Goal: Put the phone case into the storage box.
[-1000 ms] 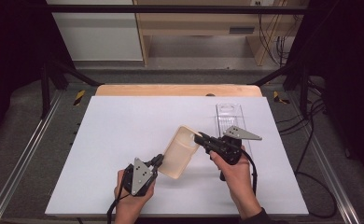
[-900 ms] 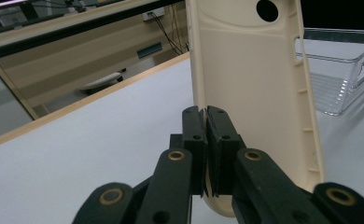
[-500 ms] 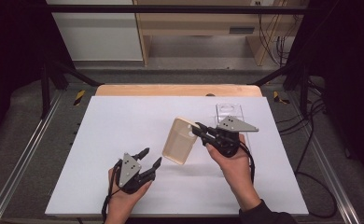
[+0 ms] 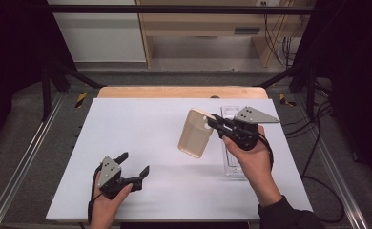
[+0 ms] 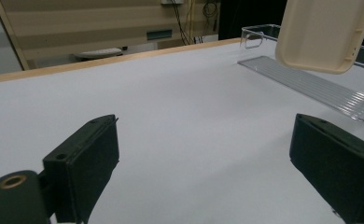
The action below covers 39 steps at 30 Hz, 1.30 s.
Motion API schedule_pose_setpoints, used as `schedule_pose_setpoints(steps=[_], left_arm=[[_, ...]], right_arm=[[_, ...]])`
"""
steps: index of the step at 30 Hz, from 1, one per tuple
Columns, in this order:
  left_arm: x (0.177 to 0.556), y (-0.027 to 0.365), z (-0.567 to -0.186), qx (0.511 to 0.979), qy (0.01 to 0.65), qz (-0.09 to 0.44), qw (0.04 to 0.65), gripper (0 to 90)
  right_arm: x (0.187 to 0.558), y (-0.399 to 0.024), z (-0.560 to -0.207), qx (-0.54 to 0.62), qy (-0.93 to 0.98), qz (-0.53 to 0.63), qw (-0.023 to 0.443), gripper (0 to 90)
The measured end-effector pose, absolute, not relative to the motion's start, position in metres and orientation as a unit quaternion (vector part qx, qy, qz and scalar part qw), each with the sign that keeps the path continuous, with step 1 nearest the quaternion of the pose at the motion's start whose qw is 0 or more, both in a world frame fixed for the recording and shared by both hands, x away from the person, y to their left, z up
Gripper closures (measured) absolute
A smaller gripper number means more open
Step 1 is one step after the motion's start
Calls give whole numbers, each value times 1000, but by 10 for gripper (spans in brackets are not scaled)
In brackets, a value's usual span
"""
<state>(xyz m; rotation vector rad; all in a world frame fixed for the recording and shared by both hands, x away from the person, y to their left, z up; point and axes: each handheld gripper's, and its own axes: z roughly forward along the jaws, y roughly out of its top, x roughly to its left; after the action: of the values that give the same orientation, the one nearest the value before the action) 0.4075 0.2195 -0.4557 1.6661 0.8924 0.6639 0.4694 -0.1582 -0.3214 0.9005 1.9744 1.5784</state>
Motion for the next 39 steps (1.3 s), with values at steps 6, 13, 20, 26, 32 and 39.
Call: schedule_pose_setpoints(steps=[6,13,20,26,32,39], left_arm=[[408,223,-458,697,379,283,539,55],[409,224,-458,697,379,282,539,53],[409,225,-458,697,378,280,541,50],[409,223,-459,699,377,276,541,49],[409,222,-460,702,376,275,539,42],[409,222,-461,702,376,273,540,38]], right_arm=[[472,-166,-312,327,715,572,234,790],[477,-175,-298,330,715,564,250,790],[487,-189,-282,336,713,554,267,790],[493,-204,-274,339,718,539,282,790],[497,-222,-272,350,714,532,292,790],[504,-239,-275,363,717,513,302,790]])
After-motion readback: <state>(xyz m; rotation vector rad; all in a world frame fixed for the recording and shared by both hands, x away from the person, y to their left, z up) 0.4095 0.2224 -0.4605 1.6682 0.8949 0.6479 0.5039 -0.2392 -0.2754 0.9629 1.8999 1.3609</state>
